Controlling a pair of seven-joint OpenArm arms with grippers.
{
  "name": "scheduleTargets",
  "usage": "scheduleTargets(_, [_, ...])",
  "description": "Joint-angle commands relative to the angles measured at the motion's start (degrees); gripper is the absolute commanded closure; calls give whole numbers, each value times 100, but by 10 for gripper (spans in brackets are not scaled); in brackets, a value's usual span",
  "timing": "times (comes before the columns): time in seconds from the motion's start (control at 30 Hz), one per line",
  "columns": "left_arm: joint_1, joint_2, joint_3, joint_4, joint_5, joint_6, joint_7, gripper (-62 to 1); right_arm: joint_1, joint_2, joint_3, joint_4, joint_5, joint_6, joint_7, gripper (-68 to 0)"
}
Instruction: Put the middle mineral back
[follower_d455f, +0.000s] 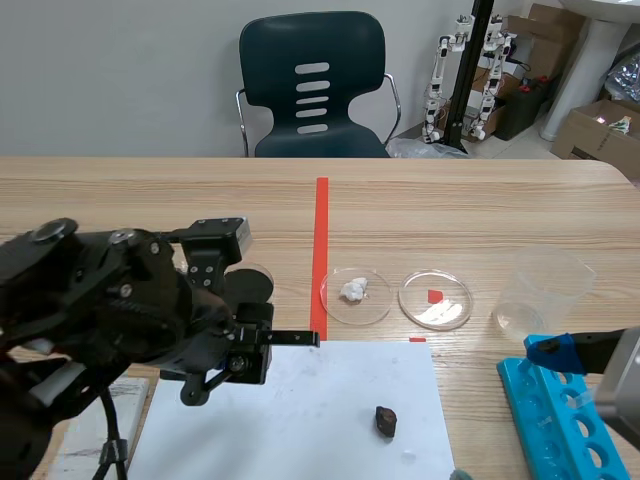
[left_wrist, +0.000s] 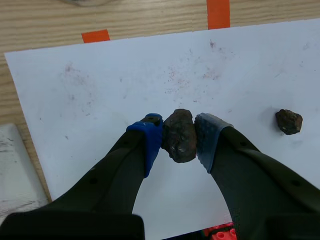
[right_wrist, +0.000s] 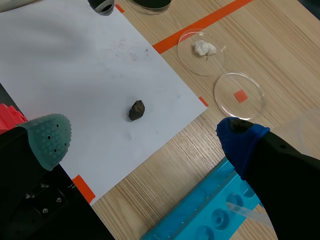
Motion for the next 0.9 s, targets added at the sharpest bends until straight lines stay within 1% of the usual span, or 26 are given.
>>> scheduleTargets(0.0, [-140,151,68,-24,28,-26,120,-126,37,0,13,114,68,-22,81,-608])
scheduleTargets(0.1, [-393,365,221,-260,28,-22,297,-126,37,0,13,114,68,-22,81,-608])
scheduleTargets(0.17, [-516,470,326,-398,79,109,323,-126,37,0,13,114,68,-22,81,-608])
scheduleTargets(0.23, [-627,568,413,-538,208,269,396,-126,37,0,13,114,68,-22,81,-608])
scheduleTargets(0.33, [-752,693,466,-769,286,284,496,-126,37,0,13,114,68,-22,81,-608])
scheduleTargets(0.4, [-813,758,472,-931,313,411,608,-126,37,0,13,114,68,-22,81,-608])
scheduleTargets(0.47, [-881,807,492,-1106,402,424,693,-126,37,0,13,114,68,-22,81,-608])
scheduleTargets(0.53, [-931,859,498,-1252,616,426,811,-126,37,0,13,114,68,-22,81,-608])
scheduleTargets(0.6, [-986,933,498,-1384,763,424,859,-126,37,0,13,114,68,-22,81,-608])
scheduleTargets(0.77, [-1067,1093,507,-1598,916,422,859,-126,37,0,13,114,68,-22,81,-608])
scheduleTargets(0.87, [-1069,1158,507,-1698,1071,422,857,-126,37,0,13,114,68,-22,81,-608])
